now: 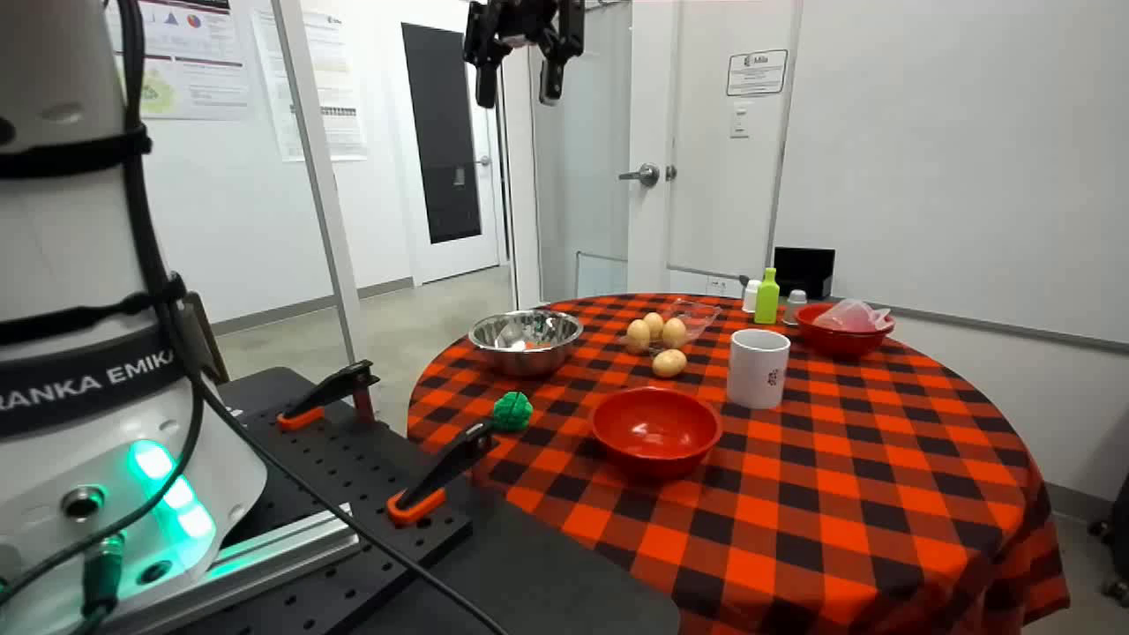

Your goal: Put the egg on the table in the red bowl on the right

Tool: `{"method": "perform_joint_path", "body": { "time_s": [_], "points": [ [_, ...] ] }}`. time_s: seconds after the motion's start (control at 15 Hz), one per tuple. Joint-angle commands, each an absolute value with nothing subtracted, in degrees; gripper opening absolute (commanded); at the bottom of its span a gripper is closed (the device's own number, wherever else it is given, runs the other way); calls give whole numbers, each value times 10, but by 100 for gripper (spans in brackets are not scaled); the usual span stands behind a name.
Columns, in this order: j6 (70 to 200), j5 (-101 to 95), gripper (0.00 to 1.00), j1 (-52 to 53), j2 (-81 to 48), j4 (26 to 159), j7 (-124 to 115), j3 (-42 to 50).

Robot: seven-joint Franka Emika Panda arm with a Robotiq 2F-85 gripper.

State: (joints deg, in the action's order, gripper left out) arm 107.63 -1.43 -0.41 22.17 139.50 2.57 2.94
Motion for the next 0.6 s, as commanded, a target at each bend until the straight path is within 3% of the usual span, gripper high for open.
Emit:
{"method": "perform_joint_path", "body": {
  "time_s": [0.0, 0.53],
  "points": [
    [1076, -13, 100, -8, 222, 1394, 27, 26],
    [1187, 8, 100, -11, 97, 1385, 40, 38]
  ]
}}
